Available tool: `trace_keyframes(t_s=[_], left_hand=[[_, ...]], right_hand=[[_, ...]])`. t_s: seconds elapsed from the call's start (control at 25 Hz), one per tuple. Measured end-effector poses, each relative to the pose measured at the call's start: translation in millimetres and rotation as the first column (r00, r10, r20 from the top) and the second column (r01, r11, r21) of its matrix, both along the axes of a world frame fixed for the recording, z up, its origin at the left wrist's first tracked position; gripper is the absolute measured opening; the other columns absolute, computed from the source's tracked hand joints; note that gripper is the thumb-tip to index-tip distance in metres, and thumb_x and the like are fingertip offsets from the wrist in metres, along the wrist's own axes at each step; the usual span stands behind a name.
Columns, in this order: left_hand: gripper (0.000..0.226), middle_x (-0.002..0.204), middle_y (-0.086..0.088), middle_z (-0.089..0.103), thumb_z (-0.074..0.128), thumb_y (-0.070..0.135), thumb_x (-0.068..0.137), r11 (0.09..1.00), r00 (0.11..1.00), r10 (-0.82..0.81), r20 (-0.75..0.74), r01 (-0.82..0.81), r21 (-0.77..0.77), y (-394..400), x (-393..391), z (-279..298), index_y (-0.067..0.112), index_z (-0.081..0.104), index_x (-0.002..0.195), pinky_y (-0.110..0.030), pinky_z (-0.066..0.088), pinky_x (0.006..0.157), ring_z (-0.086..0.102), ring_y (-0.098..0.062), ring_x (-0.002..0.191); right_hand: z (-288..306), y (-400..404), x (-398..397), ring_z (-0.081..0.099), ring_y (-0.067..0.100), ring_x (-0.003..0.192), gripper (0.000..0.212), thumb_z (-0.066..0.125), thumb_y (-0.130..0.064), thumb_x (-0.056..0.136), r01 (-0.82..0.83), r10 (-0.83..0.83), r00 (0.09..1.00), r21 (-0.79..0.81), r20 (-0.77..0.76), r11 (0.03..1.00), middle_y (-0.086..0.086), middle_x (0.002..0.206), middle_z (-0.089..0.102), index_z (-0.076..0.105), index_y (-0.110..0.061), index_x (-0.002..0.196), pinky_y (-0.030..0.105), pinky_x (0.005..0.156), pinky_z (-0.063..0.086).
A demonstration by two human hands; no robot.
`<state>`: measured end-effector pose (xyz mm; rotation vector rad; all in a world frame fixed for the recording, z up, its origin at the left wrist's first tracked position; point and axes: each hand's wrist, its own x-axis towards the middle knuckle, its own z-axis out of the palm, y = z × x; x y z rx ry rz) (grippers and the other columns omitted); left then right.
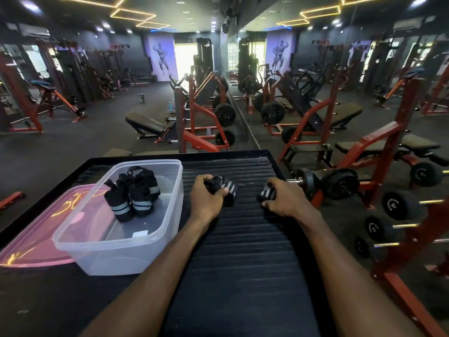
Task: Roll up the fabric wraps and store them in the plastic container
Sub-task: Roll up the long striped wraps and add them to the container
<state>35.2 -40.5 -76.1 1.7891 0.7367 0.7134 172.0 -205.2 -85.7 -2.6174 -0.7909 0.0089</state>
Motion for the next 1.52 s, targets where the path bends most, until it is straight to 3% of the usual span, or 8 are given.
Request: trace_keyframes(t_s=[0.12, 0.36, 0.52, 0.64, 0.88, 1.04, 1.2, 1.52], left_hand=[[0.045, 0.111, 0.005, 0.06, 0.078, 0.016, 0.083, 1.0, 1.0, 0.006, -0.031, -0.005, 0.03, -1.1, -0.6, -0.3, 0.015, 0.057, 0.122, -0.02, 0.037, 0.087, 0.054, -0.009, 0.101], [0.044, 0.109, 0.006, 0.063, 0.079, 0.016, 0.081, 0.986, 0.996, 0.048, 0.08, -0.06, 0.157, -12.2, -6.1, 12.1, 0.018, 0.057, 0.119, -0.02, 0.042, 0.088, 0.058, -0.01, 0.101], [0.043, 0.102, 0.012, 0.06, 0.078, 0.014, 0.082, 0.963, 0.981, 0.054, 0.185, -0.101, 0.249, -21.3, -16.1, 32.3, 0.019, 0.057, 0.12, -0.019, 0.043, 0.087, 0.059, -0.008, 0.098], [0.044, 0.103, 0.008, 0.066, 0.079, 0.015, 0.081, 0.942, 0.983, 0.023, 0.183, -0.083, 0.326, -18.0, -27.4, 48.0, 0.019, 0.057, 0.119, -0.022, 0.049, 0.086, 0.062, -0.007, 0.093], [0.035, 0.092, 0.014, 0.062, 0.079, 0.013, 0.081, 0.892, 0.987, -0.056, 0.152, -0.019, 0.452, 11.1, -69.2, 86.5, 0.023, 0.059, 0.108, -0.025, 0.052, 0.079, 0.065, -0.011, 0.086], [0.036, 0.091, 0.01, 0.06, 0.079, 0.018, 0.081, 0.886, 0.996, 0.014, 0.088, -0.053, 0.461, 42.1, -104.6, 102.6, 0.017, 0.062, 0.113, -0.02, 0.041, 0.075, 0.059, -0.01, 0.086], [0.032, 0.088, 0.008, 0.061, 0.08, 0.022, 0.081, 0.887, 0.999, 0.048, -0.02, -0.033, 0.46, 69.7, -131.1, 107.3, 0.016, 0.062, 0.106, -0.023, 0.042, 0.073, 0.058, -0.013, 0.083], [0.03, 0.111, -0.011, 0.067, 0.078, 0.023, 0.079, 0.829, 0.915, 0.081, -0.394, 0.158, 0.537, 118.2, -166.2, 97.7, 0.014, 0.058, 0.099, -0.029, 0.043, 0.075, 0.06, -0.025, 0.093]], right_hand=[[-0.2, 1.5, -6.6, 0.064, 0.03, 0.103, 0.034, 0.07, -0.028, 0.072, -0.043, 0.046, 0.996, -0.033, 0.083, 0.999, 0.0, 0.103, 0.069, 0.056, -0.027, 0.102, 0.04, 0.088, 0.051], [4.7, 11.9, -16.6, 0.061, 0.021, 0.113, 0.063, 0.072, -0.016, 0.068, -0.12, 0.159, 0.985, 0.401, -0.066, 0.908, 0.0, 0.122, 0.063, 0.056, -0.035, 0.126, 0.037, 0.098, 0.051], [16.6, 11.0, -29.6, 0.067, 0.022, 0.073, 0.049, 0.072, 0.005, 0.075, -0.085, 0.33, 0.903, 0.64, -0.275, 0.764, 0.002, 0.097, 0.067, 0.059, -0.03, 0.108, 0.039, 0.064, 0.057], [30.0, 20.1, -48.1, 0.064, 0.023, 0.062, 0.041, 0.071, 0.008, 0.079, -0.128, 0.417, 0.867, 0.687, -0.273, 0.716, 0.012, 0.094, 0.064, 0.057, -0.017, 0.109, 0.033, 0.059, 0.054], [55.2, 55.5, -83.1, 0.068, 0.022, 0.088, 0.054, 0.078, -0.001, 0.078, -0.185, 0.408, 0.887, 0.644, -0.217, 0.743, 0.006, 0.121, 0.062, 0.057, -0.02, 0.124, 0.038, 0.077, 0.059], [78.2, 83.6, -104.0, 0.072, 0.029, 0.081, 0.04, 0.085, -0.023, 0.073, -0.171, 0.349, 0.919, 0.608, -0.186, 0.775, -0.001, 0.108, 0.064, 0.056, -0.032, 0.099, 0.042, 0.064, 0.059], [90.1, 107.6, -124.9, 0.068, 0.02, 0.093, 0.033, 0.083, -0.031, 0.073, -0.236, 0.349, 0.93, 0.547, -0.112, 0.803, -0.009, 0.102, 0.067, 0.069, -0.033, 0.103, 0.049, 0.084, 0.058], [103.5, 145.0, -167.7, 0.059, 0.014, 0.089, 0.036, 0.083, -0.021, 0.074, -0.276, 0.309, 0.95, 0.359, -0.037, 0.892, -0.004, 0.096, 0.063, 0.063, -0.018, 0.104, 0.021, 0.069, 0.045]])
